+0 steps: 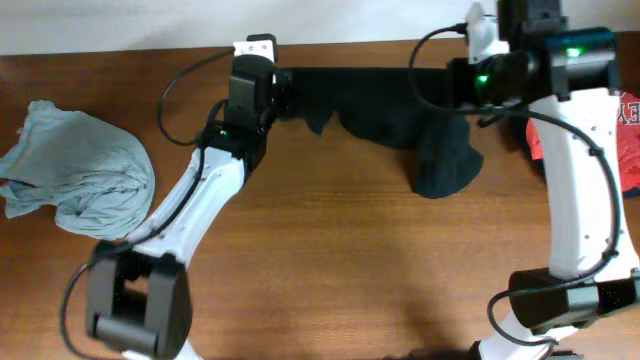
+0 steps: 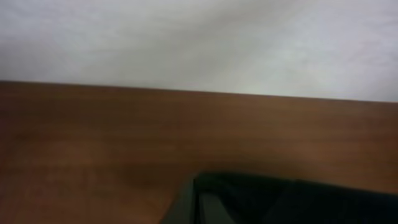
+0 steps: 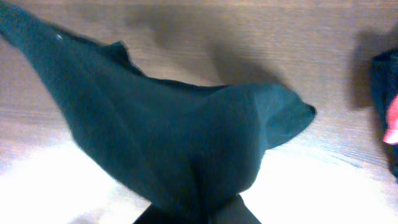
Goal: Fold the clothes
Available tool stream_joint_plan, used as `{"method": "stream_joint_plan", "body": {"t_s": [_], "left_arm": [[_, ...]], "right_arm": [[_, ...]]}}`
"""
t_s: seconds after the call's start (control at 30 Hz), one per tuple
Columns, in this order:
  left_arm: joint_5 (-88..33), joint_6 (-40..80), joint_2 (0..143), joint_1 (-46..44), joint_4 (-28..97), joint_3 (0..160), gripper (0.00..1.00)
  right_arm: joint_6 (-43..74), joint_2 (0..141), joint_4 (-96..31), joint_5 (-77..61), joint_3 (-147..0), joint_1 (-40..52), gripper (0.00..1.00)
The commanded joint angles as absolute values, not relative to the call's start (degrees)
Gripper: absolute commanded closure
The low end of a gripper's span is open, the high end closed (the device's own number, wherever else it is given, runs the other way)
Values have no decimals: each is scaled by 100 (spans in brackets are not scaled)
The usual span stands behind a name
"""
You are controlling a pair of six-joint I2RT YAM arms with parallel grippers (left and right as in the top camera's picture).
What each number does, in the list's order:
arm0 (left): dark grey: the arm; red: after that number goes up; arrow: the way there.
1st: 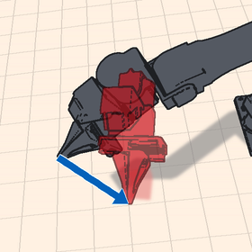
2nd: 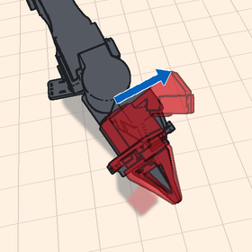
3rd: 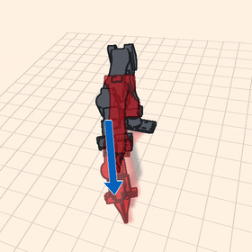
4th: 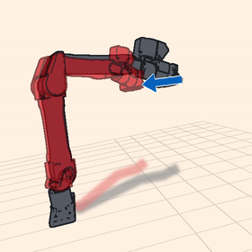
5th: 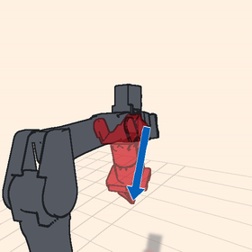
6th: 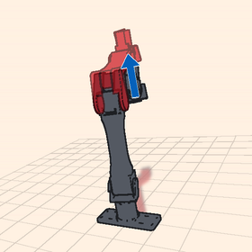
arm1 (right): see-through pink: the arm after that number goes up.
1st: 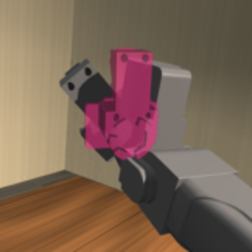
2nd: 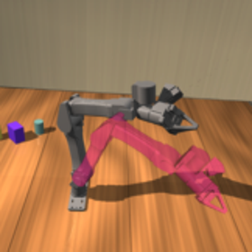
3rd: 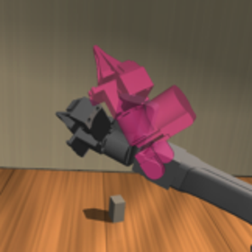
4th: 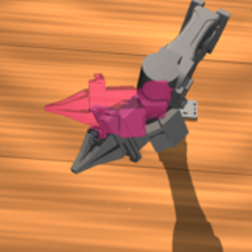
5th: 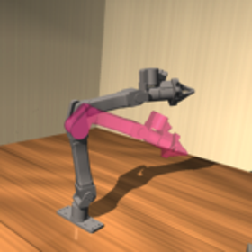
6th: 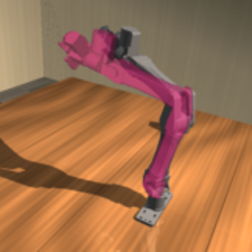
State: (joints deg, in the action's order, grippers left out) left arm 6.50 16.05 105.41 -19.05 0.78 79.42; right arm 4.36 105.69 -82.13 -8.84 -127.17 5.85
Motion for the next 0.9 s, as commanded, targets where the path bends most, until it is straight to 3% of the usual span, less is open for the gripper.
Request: {"method": "stream_joint_plan", "body": {"t_s": [0.0, 0.23, 0.27, 0.3, 0.4, 0.53, 0.63, 0.87], "left_arm": [[322, 1194, 11008, -1739, -432, 8007, 100], [121, 1190, 11574, -1509, -1166, 8007, 100], [123, 1190, 11605, -1468, -1100, 8007, 96], [123, 1190, 11605, -1422, -1013, 8007, 91], [119, 1194, 11579, -1227, -650, 8007, 48], [89, 1262, 11472, -917, -128, 8007, 28], [-158, 1280, 11319, -635, 233, 8007, 23], [-1234, 1321, 10731, -30, 1347, 8009, 23]], "right_arm": [[554, 10707, -8123, -788, -12728, 687, 96], [650, 10958, -8058, -788, -12728, 926, 96], [652, 11004, -8053, -790, -12728, 991, 96], [652, 11028, -8053, -790, -12728, 1039, 96], [652, 11177, -8009, -790, -12728, 1275, 96], [764, 11375, -7966, -790, -12728, 1601, 96], [805, 11502, -7900, -821, -12728, 1855, 96], [1107, 11802, -7660, -851, -12728, 2418, 96]]}}
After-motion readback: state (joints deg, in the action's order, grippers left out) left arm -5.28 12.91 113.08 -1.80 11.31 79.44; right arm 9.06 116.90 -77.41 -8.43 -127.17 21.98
